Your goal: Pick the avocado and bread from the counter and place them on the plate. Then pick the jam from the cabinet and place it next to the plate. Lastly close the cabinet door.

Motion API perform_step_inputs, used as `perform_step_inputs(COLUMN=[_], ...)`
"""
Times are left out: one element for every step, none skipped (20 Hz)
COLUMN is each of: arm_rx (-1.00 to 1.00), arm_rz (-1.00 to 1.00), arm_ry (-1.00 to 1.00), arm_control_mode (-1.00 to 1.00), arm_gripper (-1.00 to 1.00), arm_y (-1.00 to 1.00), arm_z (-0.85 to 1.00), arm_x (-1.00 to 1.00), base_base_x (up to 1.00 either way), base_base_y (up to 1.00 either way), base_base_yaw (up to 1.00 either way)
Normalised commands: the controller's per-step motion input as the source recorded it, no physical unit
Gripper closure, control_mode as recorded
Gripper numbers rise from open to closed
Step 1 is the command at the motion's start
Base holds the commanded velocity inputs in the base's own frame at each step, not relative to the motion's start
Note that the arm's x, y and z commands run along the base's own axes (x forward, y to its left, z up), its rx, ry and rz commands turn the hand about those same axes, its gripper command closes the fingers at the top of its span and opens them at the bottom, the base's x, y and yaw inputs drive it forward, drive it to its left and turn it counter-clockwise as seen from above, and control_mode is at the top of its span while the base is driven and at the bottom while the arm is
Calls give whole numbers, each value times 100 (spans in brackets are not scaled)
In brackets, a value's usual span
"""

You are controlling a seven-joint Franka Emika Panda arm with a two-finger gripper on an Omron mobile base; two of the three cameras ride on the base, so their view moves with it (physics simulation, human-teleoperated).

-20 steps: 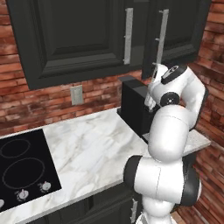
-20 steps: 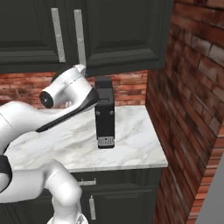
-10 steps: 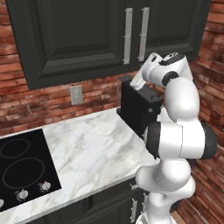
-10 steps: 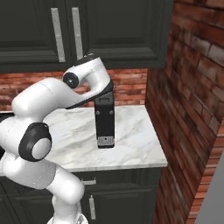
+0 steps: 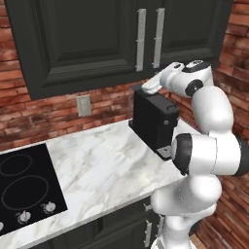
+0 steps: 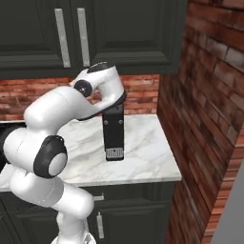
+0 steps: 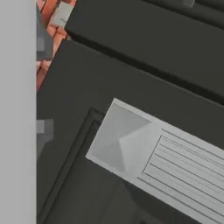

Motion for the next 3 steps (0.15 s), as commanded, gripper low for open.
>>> perform_step_inputs(arm_rx=[23, 19, 20], arm_rz=[34, 32, 32], arm_ry=[25, 24, 23], arm_control_mode=[-100, -100, -100], arm_gripper=[-100, -100, -100], arm_y=[25, 44, 45], arm_z=[86, 87, 91], arm_x=[0, 0, 0], base_base_x=[0, 0, 0], base_base_y=[0, 0, 0], base_base_yaw=[0, 0, 0])
